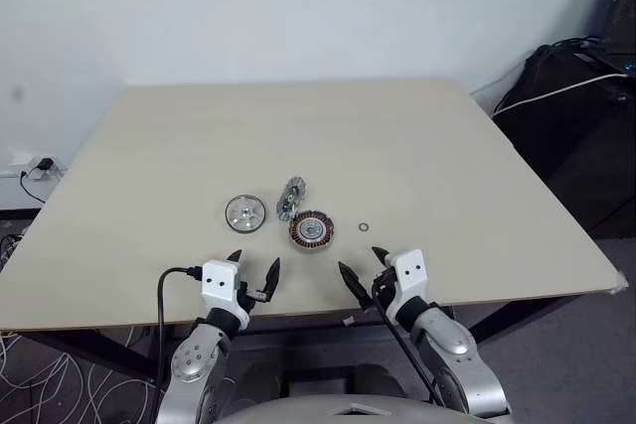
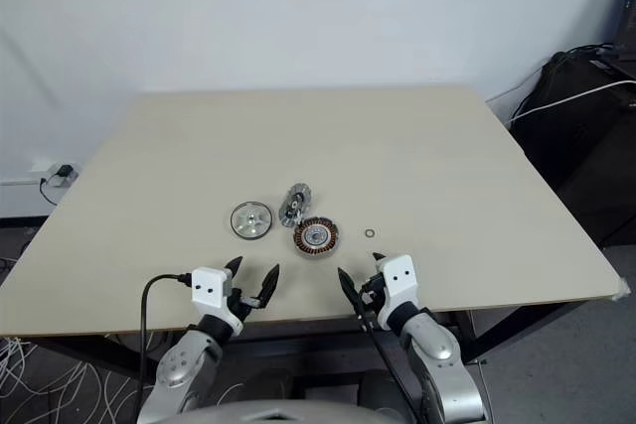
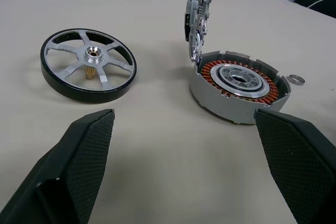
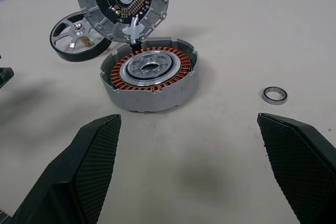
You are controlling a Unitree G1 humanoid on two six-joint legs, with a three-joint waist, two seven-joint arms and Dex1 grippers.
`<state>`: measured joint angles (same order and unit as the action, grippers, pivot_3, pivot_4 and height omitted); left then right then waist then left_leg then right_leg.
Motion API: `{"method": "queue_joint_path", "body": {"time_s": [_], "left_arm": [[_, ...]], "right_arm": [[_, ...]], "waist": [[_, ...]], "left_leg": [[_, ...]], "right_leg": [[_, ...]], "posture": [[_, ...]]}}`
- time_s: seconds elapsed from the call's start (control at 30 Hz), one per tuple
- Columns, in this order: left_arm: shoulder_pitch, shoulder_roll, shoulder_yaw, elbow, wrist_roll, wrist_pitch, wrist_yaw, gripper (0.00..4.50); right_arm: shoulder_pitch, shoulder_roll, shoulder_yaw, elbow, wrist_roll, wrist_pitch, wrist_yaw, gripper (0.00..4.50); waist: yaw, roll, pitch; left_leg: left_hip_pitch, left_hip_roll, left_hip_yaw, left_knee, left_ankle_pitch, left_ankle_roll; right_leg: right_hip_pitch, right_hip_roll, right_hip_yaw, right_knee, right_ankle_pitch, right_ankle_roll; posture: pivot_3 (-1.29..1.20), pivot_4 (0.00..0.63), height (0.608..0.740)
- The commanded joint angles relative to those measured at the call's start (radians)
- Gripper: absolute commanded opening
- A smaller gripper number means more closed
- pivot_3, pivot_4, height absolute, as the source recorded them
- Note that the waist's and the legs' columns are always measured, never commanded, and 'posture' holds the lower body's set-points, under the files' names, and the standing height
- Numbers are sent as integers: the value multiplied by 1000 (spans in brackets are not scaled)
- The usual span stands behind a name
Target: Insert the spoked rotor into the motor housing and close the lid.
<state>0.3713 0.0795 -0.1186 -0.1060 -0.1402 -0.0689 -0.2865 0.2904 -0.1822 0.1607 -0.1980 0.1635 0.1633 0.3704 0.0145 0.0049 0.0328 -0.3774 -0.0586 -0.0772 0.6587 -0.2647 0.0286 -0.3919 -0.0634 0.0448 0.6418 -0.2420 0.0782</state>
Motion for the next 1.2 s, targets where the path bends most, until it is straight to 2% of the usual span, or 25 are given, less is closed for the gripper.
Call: {"method": "queue_joint_path", "body": {"time_s": [0.03, 0.47, 0.63, 0.97, 1.2], "left_arm": [[-11, -4, 1, -46, -15, -4, -4, 4500], [-8, -3, 0, -46, -16, -5, -6, 4500], [-10, -2, 1, -45, -17, -4, -6, 4500], [-21, -5, -1, -35, -14, -3, -6, 4500], [-22, -9, -2, -33, -11, -3, -2, 4500]], "right_arm": [[-13, 0, -3, -41, 3, -5, 0, 4473], [-12, -1, -3, -36, 0, -9, -2, 4473], [-35, 16, -15, -31, -12, 15, -45, 4473], [-189, 52, -24, 43, -70, 188, -151, 4473], [-340, 68, -66, 186, -73, 219, -176, 4473]], "waist": [[0, 0, 0], [0, 0, 0], [0, 0, 0], [0, 0, 0], [-2, 0, 0]], "left_leg": [[0, 0, 0, 0, 0, 0], [0, 0, 0, 0, 0, 0], [0, 0, 0, 0, 0, 0], [0, 0, 0, 0, 0, 0], [0, 0, 0, 0, 0, 0]], "right_leg": [[0, 0, 0, 0, 0, 0], [0, 0, 0, 0, 0, 0], [0, 0, 0, 0, 0, 0], [0, 1, 0, 0, 0, 0], [0, 2, 0, 0, 0, 0]], "posture": [[0, 0, 740], [0, 0, 740], [0, 0, 740], [0, 0, 740], [0, 0, 740]]}}
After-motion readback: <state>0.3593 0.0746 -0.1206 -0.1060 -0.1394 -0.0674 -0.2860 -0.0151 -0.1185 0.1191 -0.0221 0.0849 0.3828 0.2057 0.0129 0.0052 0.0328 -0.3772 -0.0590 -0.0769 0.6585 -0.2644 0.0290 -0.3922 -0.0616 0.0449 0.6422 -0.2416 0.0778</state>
